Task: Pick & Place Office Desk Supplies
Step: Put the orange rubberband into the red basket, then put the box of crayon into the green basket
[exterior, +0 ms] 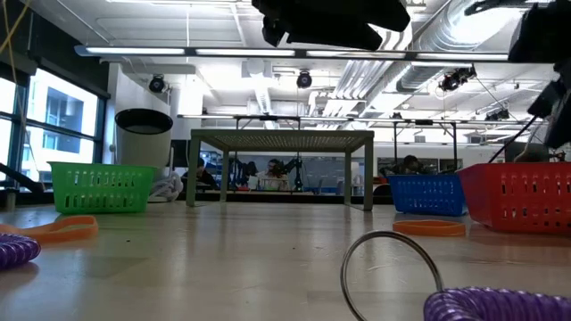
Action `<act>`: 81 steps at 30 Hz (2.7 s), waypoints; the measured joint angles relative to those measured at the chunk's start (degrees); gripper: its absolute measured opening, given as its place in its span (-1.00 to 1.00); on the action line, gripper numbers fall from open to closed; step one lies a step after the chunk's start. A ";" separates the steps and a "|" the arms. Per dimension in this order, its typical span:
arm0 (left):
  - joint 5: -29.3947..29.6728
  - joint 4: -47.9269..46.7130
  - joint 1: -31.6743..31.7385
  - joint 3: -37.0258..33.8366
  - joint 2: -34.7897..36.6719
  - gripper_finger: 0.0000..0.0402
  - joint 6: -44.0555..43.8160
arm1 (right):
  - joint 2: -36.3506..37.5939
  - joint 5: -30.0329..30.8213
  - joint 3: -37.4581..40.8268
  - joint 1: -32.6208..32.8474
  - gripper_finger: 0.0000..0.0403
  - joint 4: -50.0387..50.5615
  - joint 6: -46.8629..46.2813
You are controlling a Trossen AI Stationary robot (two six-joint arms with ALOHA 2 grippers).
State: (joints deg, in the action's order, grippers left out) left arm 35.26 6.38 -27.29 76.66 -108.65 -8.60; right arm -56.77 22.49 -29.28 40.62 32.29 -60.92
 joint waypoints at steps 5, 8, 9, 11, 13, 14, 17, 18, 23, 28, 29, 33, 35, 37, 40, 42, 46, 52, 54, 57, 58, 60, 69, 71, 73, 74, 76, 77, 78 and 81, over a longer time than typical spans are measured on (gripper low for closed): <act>-0.01 -1.37 -0.65 0.00 0.00 0.01 -0.02 | -2.81 -0.59 0.64 0.00 -0.89 -0.11 -1.91; -0.03 -1.92 -0.78 0.00 -0.01 0.01 -0.68 | -4.06 -0.21 0.66 -0.12 -0.71 -1.43 0.09; -0.06 -2.01 -0.78 0.00 0.01 0.01 -0.68 | -4.27 0.34 0.66 -0.27 -0.63 -2.29 0.88; -0.06 -2.08 -0.78 0.00 -0.01 0.01 -0.70 | -4.42 1.21 0.66 -0.86 -0.47 -3.36 1.17; -0.06 -2.08 -0.78 0.00 -0.01 0.01 -0.72 | -4.42 1.34 0.66 -1.58 -0.30 -4.05 1.96; -0.06 -2.08 -0.76 0.00 0.01 0.01 -0.74 | -4.42 1.34 0.66 -1.91 -0.21 -4.12 2.48; -0.03 -2.25 -0.92 0.00 0.00 0.01 -1.14 | -4.39 1.24 0.66 -3.00 0.00 -4.15 2.71; -0.04 -2.34 -1.00 0.00 0.00 0.01 -1.79 | -4.30 1.11 0.66 -3.33 0.06 -4.15 3.01; -0.08 -2.39 -1.46 0.00 0.00 0.01 -6.23 | -4.17 -0.57 0.66 -4.69 0.17 -4.22 4.30; -0.10 -5.19 -1.48 0.00 -0.01 0.01 -9.51 | -3.35 -1.91 0.64 -5.84 0.13 -4.24 7.04; -0.10 -5.94 -1.46 0.00 0.01 0.01 -9.90 | -2.98 -1.91 0.65 -6.02 0.11 -4.24 7.29; -0.10 -7.97 -1.44 -0.01 0.00 0.01 -12.70 | -1.07 -2.67 0.66 -6.32 0.05 -4.20 8.22; -0.18 -7.96 -1.44 -0.02 -0.01 0.01 -13.89 | 0.35 -5.35 0.66 -6.30 0.02 -4.20 7.85; -0.80 -6.96 -1.44 -0.02 0.02 0.01 -14.30 | 1.81 -9.23 0.64 -6.32 -0.02 -4.13 6.76; -1.19 -7.31 -1.33 -0.02 0.43 0.01 -14.38 | 5.18 -12.46 0.65 -6.72 -0.07 -4.77 5.98; -1.84 -8.80 -1.33 -0.04 1.40 0.01 -14.39 | 7.19 -11.45 0.64 -7.09 -0.11 -8.06 6.79; -8.49 -11.89 -1.36 -0.06 4.79 0.01 -17.47 | 9.42 -10.67 0.64 -7.02 -0.15 -22.03 18.97; -10.96 -21.72 -3.48 -0.04 8.61 0.01 -19.92 | 9.42 -10.87 0.61 -6.99 -0.18 -36.91 36.36; -11.19 -25.37 -4.72 -0.04 8.84 0.01 -19.95 | 9.35 -10.48 0.62 -7.04 -0.18 -37.40 38.52; -11.40 -28.84 -6.52 -0.04 8.84 0.01 -23.10 | 9.13 -9.00 0.62 -7.02 -0.18 -36.99 38.71; -11.42 -29.56 -7.00 -0.04 8.76 0.01 -24.37 | 8.92 -8.94 0.62 -7.02 -0.18 -36.76 38.66; -11.93 -30.79 -7.73 -0.04 8.61 0.01 -26.21 | 8.17 -9.33 0.64 -7.02 -0.18 -36.61 38.62; -15.25 -35.92 -10.17 0.00 8.69 0.01 -6.26 | 2.40 -8.95 0.64 -7.04 -0.18 -37.58 38.83; -15.23 -40.09 -10.81 0.00 8.92 0.01 -5.48 | 1.26 -8.67 0.64 -7.04 -0.18 -38.60 39.48; -15.25 -44.07 -11.08 0.00 9.63 0.01 -10.78 | 0.40 -7.35 0.64 -7.04 -0.18 -39.69 40.63; -15.25 -45.78 -11.07 0.00 10.05 0.01 -15.08 | 0.09 -6.99 0.64 -7.04 -0.18 -39.97 41.49; -16.29 -48.97 -10.67 0.00 10.69 0.01 -23.55 | -0.14 -6.73 0.64 -7.22 -0.18 -40.82 43.03; -18.00 -50.37 -10.42 0.00 10.86 0.01 -27.46 | -0.24 -6.76 0.64 -7.46 -0.18 -41.35 43.66; -19.91 -51.53 -10.31 0.00 10.93 0.01 -30.56 | -0.32 -6.80 0.64 -7.87 -0.18 -41.82 44.35; -26.46 -53.47 -10.26 0.00 11.10 0.01 -40.98 | -0.50 -6.74 0.64 -9.24 -0.18 -42.03 44.91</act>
State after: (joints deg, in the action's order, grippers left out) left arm 8.80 -47.09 -37.55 76.66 -97.55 -49.58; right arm -57.28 15.75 -28.64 31.38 -9.74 -16.01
